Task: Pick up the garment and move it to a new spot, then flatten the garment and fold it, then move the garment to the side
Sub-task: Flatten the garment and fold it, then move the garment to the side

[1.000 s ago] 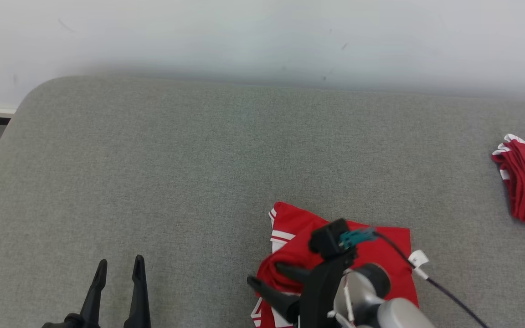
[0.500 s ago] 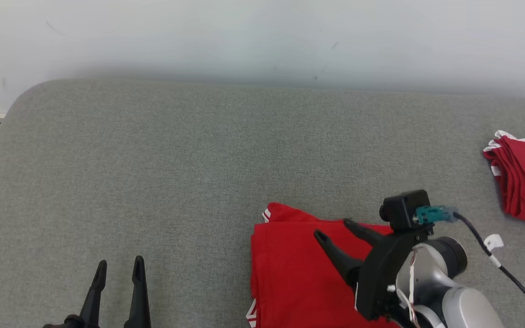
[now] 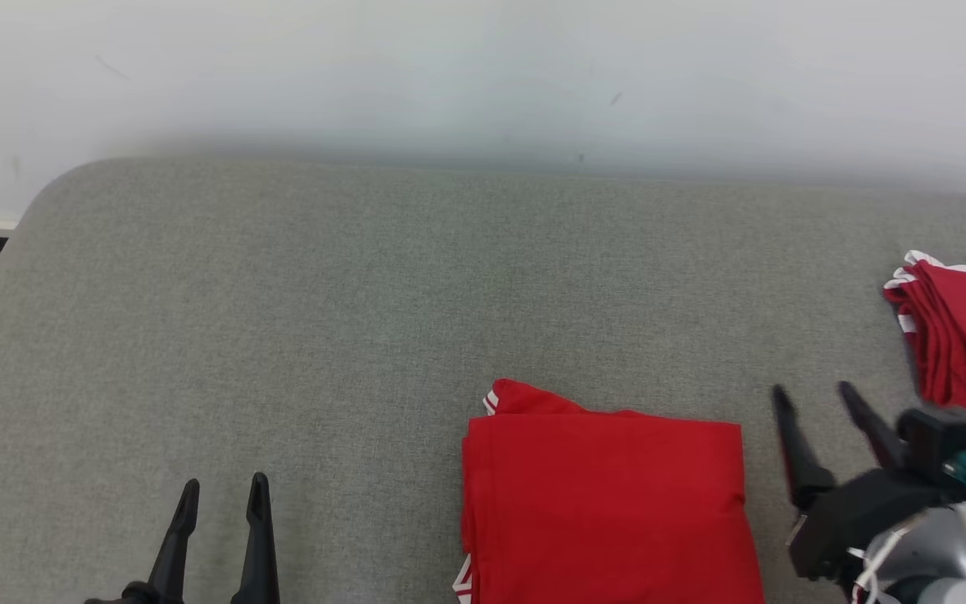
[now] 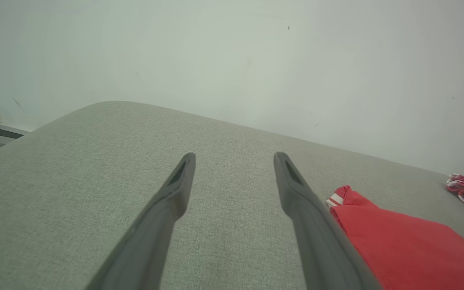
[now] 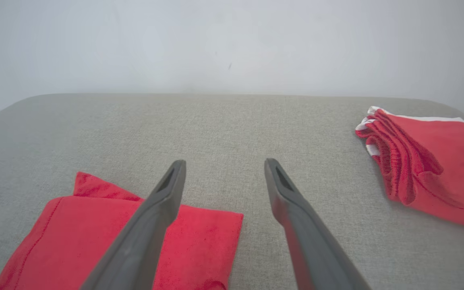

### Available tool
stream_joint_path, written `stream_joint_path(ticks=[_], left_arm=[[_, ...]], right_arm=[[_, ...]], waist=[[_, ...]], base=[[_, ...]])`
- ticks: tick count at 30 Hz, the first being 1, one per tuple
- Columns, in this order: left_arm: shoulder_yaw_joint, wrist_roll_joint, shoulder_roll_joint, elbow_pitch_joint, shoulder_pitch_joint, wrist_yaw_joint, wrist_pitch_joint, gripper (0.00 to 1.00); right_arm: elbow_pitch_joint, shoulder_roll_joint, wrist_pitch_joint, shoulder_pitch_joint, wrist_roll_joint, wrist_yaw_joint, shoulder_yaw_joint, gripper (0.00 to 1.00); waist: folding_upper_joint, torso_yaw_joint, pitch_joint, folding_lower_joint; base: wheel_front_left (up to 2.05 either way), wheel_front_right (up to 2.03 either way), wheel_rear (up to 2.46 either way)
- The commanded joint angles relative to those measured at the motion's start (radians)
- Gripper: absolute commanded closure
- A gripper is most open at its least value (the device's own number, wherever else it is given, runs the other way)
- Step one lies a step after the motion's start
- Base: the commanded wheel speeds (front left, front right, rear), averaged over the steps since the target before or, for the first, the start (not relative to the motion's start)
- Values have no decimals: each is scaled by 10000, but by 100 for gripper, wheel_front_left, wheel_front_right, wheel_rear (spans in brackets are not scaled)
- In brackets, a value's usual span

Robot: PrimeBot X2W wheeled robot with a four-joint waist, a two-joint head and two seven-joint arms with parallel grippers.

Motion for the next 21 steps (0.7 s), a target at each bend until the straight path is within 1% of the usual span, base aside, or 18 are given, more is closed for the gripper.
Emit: stream_joint_path(ticks=[1, 3, 5, 8, 9, 12, 14, 16, 21], left_arm=[[-12, 36, 1, 0, 84, -15, -84, 0], [-32, 68, -47, -3, 112, -75, -119, 0], [-35, 107, -95, 9, 132, -105, -137, 0], [-12, 108, -188, 54, 142, -173, -157, 0], [-12, 108, -188, 54, 142, -173, -157, 0], [151, 158, -267, 30, 103, -259, -165, 0], [270, 230, -309, 3, 150, -332, -152, 0], [390, 405, -293, 29, 214, -457, -149, 0], [693, 516, -293, 84, 313, -617, -151, 0]], right_arm=[[196, 61, -965, 239, -254, -26, -449, 0], [457, 91, -1980, 362, -341, -26, -868, 0], [791, 97, -2898, 472, -39, -26, -1152, 0], [1243, 97, -4115, 557, 183, -26, -1214, 0], [1243, 97, -4115, 557, 183, -26, -1214, 0], [1713, 92, -5032, 685, 207, -26, -1124, 0], [2018, 91, -5437, 707, 147, -26, -1097, 0], [2519, 95, -5689, 657, 43, -26, -959, 0], [3108, 88, -5919, 434, -109, -26, -884, 0]], waist=[[0, -111, -113, 0], [0, -222, -209, 0], [0, -347, -300, 0], [0, -548, -439, 0], [0, -548, -439, 0], [0, -760, -581, 0], [0, -877, -672, 0], [0, -1059, -823, 0], [0, -1325, -946, 0]], base=[[0, 0, 0], [0, 0, 0], [0, 0, 0], [0, 0, 0], [0, 0, 0], [0, 0, 0], [0, 0, 0], [0, 0, 0], [0, 0, 0]])
